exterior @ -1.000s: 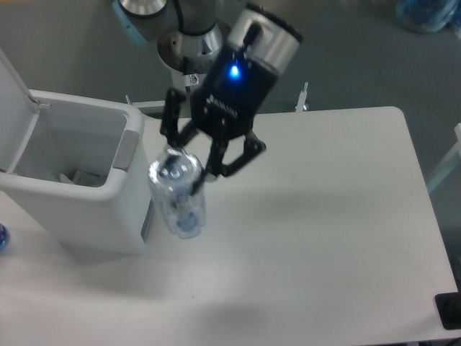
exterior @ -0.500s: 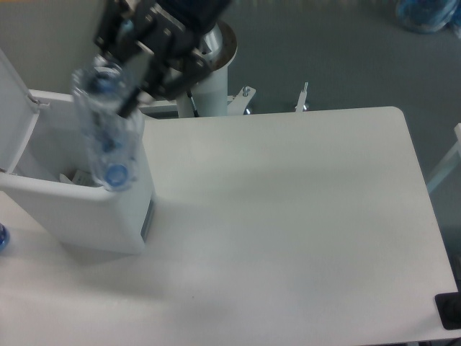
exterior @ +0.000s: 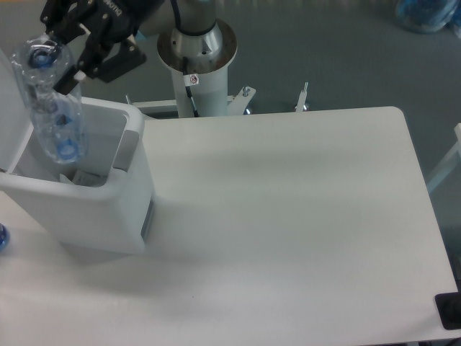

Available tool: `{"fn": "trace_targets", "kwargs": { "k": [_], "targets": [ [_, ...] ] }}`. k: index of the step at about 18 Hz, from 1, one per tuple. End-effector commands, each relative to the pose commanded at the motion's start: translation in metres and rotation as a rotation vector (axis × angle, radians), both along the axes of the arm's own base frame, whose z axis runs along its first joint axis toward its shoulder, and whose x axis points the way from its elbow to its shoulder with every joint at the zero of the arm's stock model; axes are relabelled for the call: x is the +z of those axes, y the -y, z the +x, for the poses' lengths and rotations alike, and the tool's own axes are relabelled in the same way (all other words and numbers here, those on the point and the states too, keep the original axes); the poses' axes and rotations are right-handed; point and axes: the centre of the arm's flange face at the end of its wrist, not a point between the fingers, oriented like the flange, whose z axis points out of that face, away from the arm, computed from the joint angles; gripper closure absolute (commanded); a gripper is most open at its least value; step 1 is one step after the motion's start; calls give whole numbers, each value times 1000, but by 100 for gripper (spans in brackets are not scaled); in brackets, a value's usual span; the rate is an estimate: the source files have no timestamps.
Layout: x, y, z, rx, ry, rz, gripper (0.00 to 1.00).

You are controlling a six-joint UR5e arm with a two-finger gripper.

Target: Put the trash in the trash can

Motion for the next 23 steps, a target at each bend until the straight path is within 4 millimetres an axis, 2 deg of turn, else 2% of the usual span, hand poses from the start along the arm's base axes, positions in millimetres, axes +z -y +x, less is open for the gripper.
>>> {"fn": "trace_targets", "kwargs": {
  "k": [3, 5, 6, 8, 13, 17, 19, 20, 23],
  "targets": [
    [-18, 0, 0, -12, -4, -13, 49],
    [-29, 2, 2, -18, -5, -22, 44],
    [-32, 4, 4, -17, -8, -26, 37],
    [-37, 5, 4, -19, -13, -28, 0],
    [-34, 7, 6, -15, -24, -30, 0],
    [-35, 6, -3, -5, -28, -29, 0],
    [-28, 12, -25, 35, -42, -18, 0],
    [-30, 12, -44, 60, -42, -18, 0],
    [-36, 23, -126, 173, -30, -26, 0]
  ]
}}
